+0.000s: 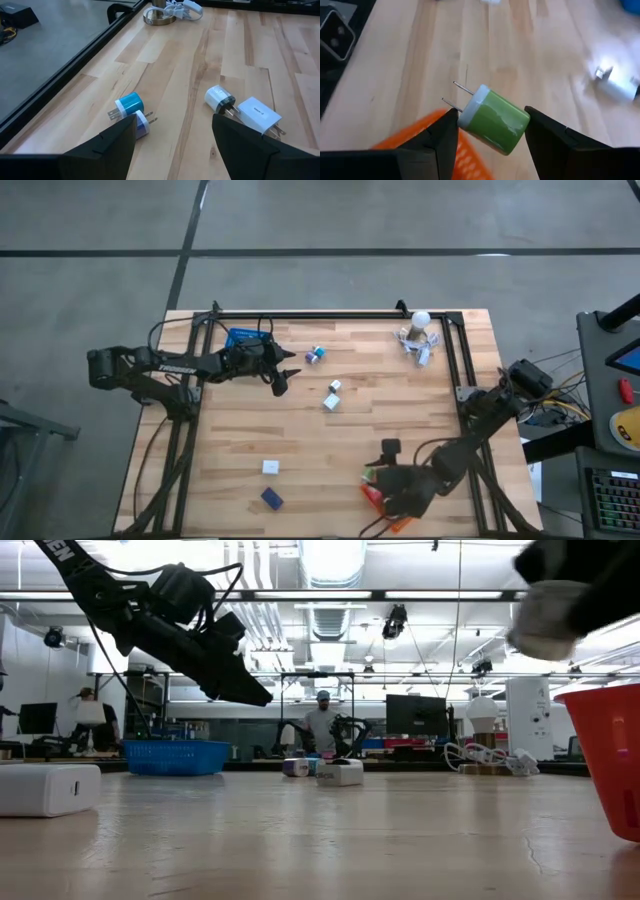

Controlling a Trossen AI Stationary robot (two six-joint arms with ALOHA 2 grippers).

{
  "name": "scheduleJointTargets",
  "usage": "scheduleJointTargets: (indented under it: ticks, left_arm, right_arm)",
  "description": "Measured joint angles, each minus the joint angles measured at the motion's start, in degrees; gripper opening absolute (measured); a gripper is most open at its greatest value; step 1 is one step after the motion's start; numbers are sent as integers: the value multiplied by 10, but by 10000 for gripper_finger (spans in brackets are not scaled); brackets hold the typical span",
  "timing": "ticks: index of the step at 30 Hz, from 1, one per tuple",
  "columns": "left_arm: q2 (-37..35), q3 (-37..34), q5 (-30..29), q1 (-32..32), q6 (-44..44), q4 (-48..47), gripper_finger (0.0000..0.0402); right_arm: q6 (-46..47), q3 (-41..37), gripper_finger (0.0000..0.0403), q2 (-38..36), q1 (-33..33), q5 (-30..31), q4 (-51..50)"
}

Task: Pick & Place Office items
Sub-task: Put the green charger adapter into the orange bin

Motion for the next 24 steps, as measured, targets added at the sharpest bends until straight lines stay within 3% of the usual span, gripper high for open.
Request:
scheduleJointTargets:
  ticks: [10, 24]
  left_arm:
    - [0, 0, 0, 0, 2, 0, 259]
    - [0, 0, 0, 0, 1, 0, 259]
  right_arm:
    - [142, 42, 187, 0, 35, -79, -146]
    - [184, 47, 187, 16, 36, -192, -149]
